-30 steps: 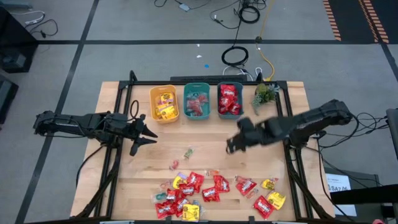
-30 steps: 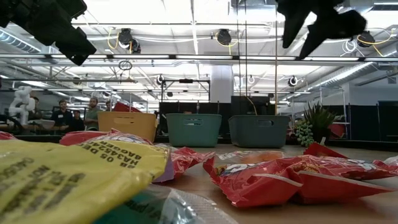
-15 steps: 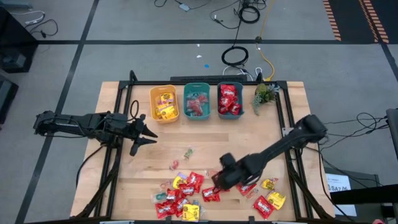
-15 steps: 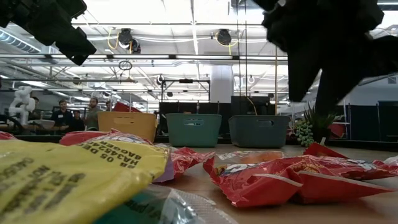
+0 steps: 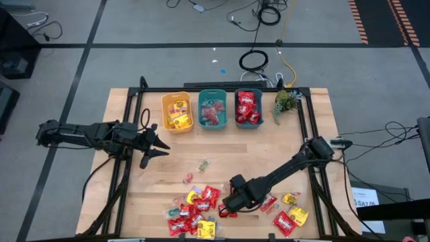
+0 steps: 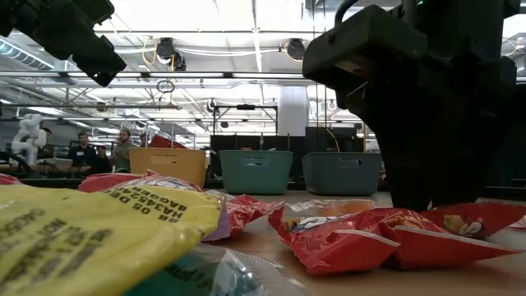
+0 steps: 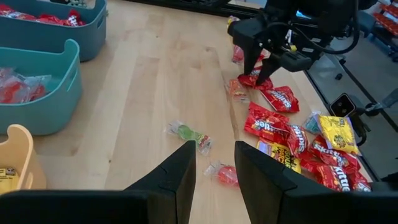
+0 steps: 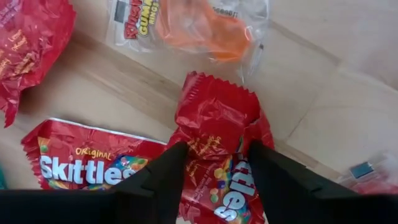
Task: Sort candy
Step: Put the red candy into the blue bin, then put the orange gummy candy into the green bin
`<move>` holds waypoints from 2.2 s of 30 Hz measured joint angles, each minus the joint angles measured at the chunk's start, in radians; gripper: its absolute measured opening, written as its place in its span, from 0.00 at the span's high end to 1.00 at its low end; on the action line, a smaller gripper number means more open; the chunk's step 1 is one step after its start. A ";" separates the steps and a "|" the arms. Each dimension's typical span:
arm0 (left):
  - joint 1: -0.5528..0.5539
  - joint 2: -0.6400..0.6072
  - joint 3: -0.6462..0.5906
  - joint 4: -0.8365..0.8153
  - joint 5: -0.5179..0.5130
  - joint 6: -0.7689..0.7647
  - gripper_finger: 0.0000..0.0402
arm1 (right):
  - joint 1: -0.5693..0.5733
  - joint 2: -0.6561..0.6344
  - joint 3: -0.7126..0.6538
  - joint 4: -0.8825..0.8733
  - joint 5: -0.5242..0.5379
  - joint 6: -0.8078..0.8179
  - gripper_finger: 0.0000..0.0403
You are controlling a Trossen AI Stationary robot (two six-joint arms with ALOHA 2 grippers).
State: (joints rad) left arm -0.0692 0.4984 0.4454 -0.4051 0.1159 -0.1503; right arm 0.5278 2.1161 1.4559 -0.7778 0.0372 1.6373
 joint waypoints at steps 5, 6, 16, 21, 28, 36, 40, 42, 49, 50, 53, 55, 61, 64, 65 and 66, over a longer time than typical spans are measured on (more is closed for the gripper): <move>0.000 0.000 0.000 -0.001 0.001 -0.001 0.70 | 0.003 0.003 -0.001 -0.002 -0.004 0.000 0.75; 0.000 0.000 0.000 0.000 0.001 -0.001 0.70 | 0.003 0.000 -0.002 -0.001 -0.005 0.000 0.80; 0.000 0.000 0.000 0.000 0.004 0.000 0.70 | 0.006 -0.134 -0.013 -0.101 0.064 -0.026 0.98; 0.000 0.000 0.000 0.005 0.004 0.000 0.70 | 0.003 -0.253 -0.009 -0.233 0.156 -0.009 1.00; 0.000 0.000 0.000 0.009 0.004 0.001 0.70 | -0.094 -0.424 -0.008 -0.443 0.343 -0.049 1.00; 0.000 0.000 0.000 0.033 0.004 0.003 0.70 | -0.401 -0.521 -0.008 -0.478 0.454 -0.406 1.00; 0.000 0.000 0.000 0.032 0.004 0.007 0.70 | -0.570 -0.523 -0.008 -0.428 0.480 -0.587 1.00; 0.000 0.000 0.000 0.032 0.004 0.006 0.70 | -0.644 -0.514 -0.008 -0.386 0.481 -0.661 1.00; 0.000 0.000 0.000 0.031 0.003 0.006 0.70 | -0.829 -0.479 -0.008 -0.224 0.486 -0.869 0.95; 0.000 0.000 0.000 0.030 0.003 0.006 0.70 | -0.850 -0.474 -0.008 -0.205 0.485 -0.891 0.93; 0.000 0.000 0.000 0.030 0.003 0.002 0.70 | -0.902 -0.459 -0.008 -0.183 0.454 -0.937 0.85; 0.000 0.000 0.000 0.030 0.003 0.001 0.70 | -0.929 -0.451 -0.007 -0.185 0.416 -0.949 0.78; 0.000 0.000 0.000 0.029 -0.004 -0.001 0.70 | -0.955 -0.444 -0.006 -0.200 0.402 -0.952 0.56; 0.000 0.000 0.000 0.029 -0.014 -0.001 0.70 | -0.954 -0.444 -0.006 -0.200 0.402 -0.976 0.48; 0.000 0.000 0.000 0.030 -0.016 -0.001 0.70 | -0.954 -0.444 -0.006 -0.200 0.402 -0.979 0.46; 0.000 0.000 0.000 0.030 -0.017 -0.001 0.70 | -0.954 -0.444 -0.006 -0.200 0.402 -0.980 0.44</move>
State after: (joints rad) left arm -0.0695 0.4985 0.4454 -0.3752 0.0986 -0.1509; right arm -0.4259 1.6718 1.4494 -0.9775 0.4393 0.6571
